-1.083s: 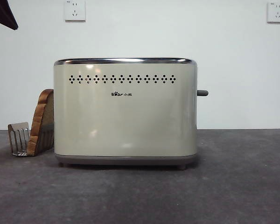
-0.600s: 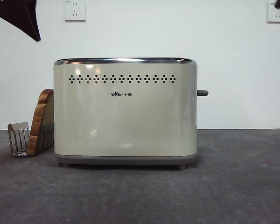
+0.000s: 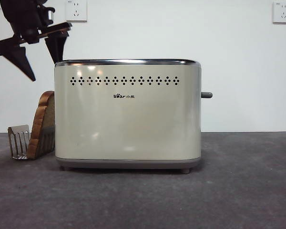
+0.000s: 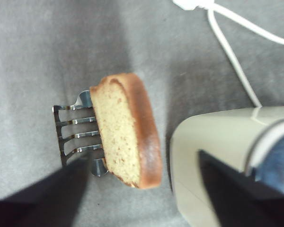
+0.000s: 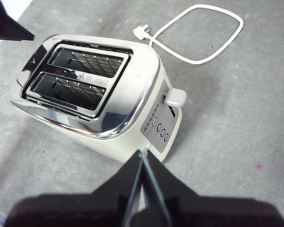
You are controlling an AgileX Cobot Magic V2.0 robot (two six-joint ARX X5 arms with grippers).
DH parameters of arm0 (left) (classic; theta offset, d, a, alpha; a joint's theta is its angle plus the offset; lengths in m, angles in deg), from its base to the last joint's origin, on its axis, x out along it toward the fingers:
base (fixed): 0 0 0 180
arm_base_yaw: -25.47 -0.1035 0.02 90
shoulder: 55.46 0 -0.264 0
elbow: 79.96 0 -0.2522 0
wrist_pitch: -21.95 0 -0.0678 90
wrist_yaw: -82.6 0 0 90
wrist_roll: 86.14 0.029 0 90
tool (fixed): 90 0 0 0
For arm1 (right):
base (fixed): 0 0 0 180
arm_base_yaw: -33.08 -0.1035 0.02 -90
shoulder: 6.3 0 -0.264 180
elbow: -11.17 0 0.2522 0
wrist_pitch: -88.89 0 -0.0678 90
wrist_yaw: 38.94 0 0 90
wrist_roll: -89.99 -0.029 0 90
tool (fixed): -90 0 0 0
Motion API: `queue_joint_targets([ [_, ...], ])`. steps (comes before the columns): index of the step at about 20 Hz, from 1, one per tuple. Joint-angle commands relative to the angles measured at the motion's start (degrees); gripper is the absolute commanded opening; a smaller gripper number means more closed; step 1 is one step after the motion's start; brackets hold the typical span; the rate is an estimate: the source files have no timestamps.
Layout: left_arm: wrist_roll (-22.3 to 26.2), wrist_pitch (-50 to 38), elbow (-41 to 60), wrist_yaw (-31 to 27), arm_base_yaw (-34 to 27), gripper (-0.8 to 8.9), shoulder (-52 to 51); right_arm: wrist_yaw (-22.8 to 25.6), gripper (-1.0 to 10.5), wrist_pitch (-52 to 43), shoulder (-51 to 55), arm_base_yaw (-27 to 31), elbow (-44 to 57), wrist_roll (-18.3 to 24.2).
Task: Pick up a slice of bread from the rack,put the bread on the toaster,press the button
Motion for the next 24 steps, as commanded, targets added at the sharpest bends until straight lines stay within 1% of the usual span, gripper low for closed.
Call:
queue_joint_targets([
  [1, -0.3, -0.5, -0.2, -0.7, 0.2, 5.98, 1.6, 0.7, 0.0, 0.5, -0.1, -0.1, -0.2, -0.3],
  [2, -0.3, -0.8, -0.2, -1.6, 0.4, 5.98, 2.1, 1.0, 0.0, 0.6, -0.1, -0.1, -0.2, -0.3],
  [5, -0.1, -1.6, -0.2, -1.7, 0.5, 5.98, 3.2, 2.0, 0.0, 0.9, -0.1, -0.1, -0.2, -0.3],
  [10, -0.1, -3.0, -0.2, -2.0, 0.5, 5.91, 4.1, 2.3, 0.0, 0.9, -0.1, -0.1, -0.2, -0.3],
  [12, -0.3, -2.8, -0.2, -2.6, 0.5, 5.07, 4.3, 2.8, 0.0, 0.9, -0.1, -0.1, -0.2, -0.3],
  [13, -0.2, -3.0, -0.2, -2.9, 0.5, 4.95, 4.3, 2.8, 0.0, 0.9, -0.1, -0.1, -0.2, -0.3],
  [23, -0.7, -2.1, -0.2, -2.9, 0.7, 4.90, 7.3, 2.8, 0.0, 1.1, -0.1, -0.1, -0.2, -0.3],
  [24, -0.7, -2.2, -0.2, -3.0, 0.7, 4.28, 7.9, 2.8, 0.0, 1.3, -0.1, -0.1, -0.2, -0.3],
])
